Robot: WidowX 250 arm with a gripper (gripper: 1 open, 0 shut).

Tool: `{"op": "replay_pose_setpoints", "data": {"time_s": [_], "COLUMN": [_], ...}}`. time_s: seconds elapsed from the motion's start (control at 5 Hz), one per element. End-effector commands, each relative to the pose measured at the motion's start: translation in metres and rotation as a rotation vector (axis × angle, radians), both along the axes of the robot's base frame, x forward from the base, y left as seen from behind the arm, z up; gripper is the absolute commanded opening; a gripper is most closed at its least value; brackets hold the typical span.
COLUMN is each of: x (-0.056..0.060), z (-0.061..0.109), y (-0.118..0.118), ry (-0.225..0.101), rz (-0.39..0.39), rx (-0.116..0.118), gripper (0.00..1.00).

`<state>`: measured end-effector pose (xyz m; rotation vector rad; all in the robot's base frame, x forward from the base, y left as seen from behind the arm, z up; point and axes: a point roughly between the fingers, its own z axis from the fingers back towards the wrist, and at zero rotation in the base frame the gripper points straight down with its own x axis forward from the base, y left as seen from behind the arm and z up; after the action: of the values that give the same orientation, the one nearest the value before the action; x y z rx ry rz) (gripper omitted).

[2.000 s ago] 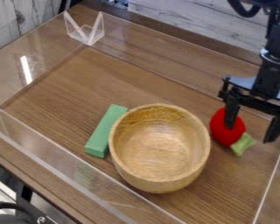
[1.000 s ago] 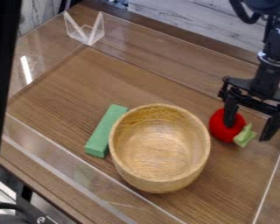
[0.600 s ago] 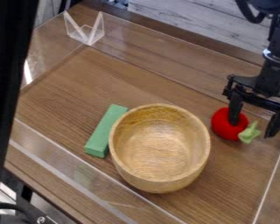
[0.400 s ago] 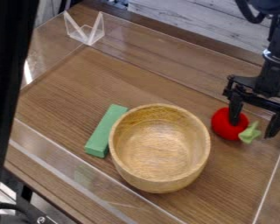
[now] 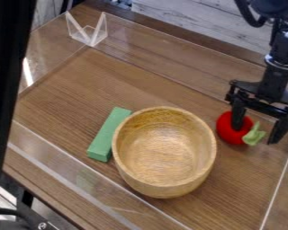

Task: Move the red object to the left side of the table

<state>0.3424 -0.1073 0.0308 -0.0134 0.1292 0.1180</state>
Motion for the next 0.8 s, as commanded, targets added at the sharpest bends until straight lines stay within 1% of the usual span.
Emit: {"op": "replay_pose_setpoints", "data": {"time_s": [0.0,0.2,0.4,0.6], "x": [0.004,0.001,-0.003,-0.005], "z": [0.019,0.006,-0.004,0.022], "y": [0.013,0.015,0.017,0.021], "ry": [-0.04,-0.036,-0.044,-0.085], "rz": [0.009,-0.001,-0.014,-0.052], "rx": [-0.008,-0.005,-0.008,-0.019], "gripper": [1.0,0.0,0.0,0.0]}}
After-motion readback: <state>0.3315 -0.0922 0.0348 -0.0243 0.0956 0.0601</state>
